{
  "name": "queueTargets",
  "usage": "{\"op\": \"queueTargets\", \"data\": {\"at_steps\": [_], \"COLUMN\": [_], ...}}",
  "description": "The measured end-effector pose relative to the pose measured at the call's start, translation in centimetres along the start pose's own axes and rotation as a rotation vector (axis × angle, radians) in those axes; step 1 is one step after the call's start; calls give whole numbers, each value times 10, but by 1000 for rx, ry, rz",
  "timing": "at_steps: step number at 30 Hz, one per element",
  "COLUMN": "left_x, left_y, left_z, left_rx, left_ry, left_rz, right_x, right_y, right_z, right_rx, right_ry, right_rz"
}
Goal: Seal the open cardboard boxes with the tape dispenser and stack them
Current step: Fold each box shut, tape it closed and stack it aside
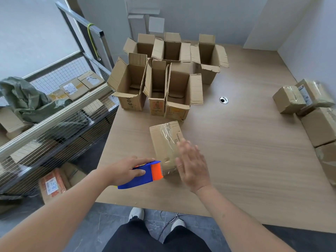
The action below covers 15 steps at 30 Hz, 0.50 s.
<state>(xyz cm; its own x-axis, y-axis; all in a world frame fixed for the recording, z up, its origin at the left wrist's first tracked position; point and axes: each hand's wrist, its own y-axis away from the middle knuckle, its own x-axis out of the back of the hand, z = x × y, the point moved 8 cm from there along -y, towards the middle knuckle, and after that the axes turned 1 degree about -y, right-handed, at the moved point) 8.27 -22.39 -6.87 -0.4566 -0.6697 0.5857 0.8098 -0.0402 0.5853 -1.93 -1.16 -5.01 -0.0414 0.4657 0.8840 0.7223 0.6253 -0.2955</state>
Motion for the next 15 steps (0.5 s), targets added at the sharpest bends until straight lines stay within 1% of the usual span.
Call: {"op": "queueTargets", "data": {"at_steps": [1,2,3,4,8,10,12,15], "left_x": [0,0,0,0,-6,-10,-11,-11], "left_y": [0,1,2,4,17,21,23,28], "left_z": [0,0,-1,-2,-15,-18,-20,-33], "left_rx": [-1,-3,-7,-12,-51,-69,-82,-70], "left_ry": [5,16,35,62,204,243,240,161], "left_rz": [-4,-11,-19,-29,-71,-68,-75,-134], "right_x": [-13,-25,-34,-39,-43,-44,-45,-46], "right_y": [-1,0,1,1,0,0,-1,0], "right_z": [-14,-19,-20,-18,-14,-13,-12,-11], "right_rx": [145,217,232,218,231,243,241,238], "right_ry": [66,121,167,204,282,291,292,294], "right_rz": [-113,-210,-269,-288,-190,-172,-177,-213]}}
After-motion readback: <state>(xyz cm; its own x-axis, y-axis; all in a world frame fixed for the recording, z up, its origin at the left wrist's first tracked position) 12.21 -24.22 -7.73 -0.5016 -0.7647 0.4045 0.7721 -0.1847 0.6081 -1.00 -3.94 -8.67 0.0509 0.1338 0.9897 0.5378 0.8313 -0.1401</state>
